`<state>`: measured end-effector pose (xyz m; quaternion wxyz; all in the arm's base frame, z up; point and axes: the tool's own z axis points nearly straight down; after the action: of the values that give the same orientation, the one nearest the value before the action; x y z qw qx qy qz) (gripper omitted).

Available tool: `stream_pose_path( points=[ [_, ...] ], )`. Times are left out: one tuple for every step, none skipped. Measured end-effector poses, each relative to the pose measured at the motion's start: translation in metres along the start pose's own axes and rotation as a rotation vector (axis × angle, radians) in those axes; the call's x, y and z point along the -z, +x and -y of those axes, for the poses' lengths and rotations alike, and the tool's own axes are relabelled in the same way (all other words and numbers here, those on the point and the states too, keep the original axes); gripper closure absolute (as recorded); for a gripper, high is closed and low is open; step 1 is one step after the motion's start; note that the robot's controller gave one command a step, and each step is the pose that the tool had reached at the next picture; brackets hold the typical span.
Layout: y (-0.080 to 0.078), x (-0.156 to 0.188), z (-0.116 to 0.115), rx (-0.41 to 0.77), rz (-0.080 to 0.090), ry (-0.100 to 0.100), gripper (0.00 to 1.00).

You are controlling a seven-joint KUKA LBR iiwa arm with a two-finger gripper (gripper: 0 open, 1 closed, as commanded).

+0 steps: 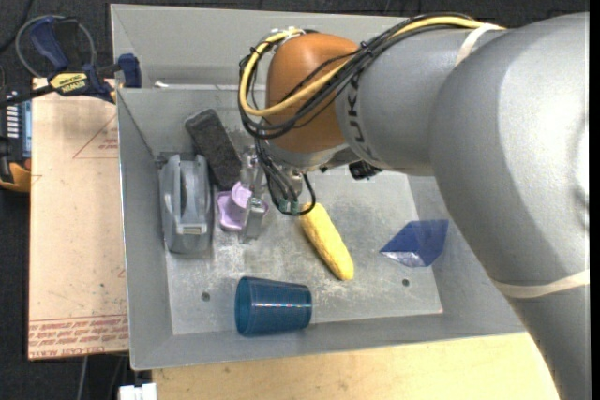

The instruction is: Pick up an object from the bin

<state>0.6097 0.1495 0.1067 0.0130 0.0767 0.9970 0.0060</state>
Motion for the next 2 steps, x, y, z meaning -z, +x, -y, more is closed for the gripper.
stream_pose_path(
  points=[
    [-0.0117, -0.0209, -0.0077, 0.218, 0.002, -0.005, 1.0],
    [-0.0117, -0.0208, -0.0076, 0.218, 0.002, -0.005, 1.0]
  ],
)
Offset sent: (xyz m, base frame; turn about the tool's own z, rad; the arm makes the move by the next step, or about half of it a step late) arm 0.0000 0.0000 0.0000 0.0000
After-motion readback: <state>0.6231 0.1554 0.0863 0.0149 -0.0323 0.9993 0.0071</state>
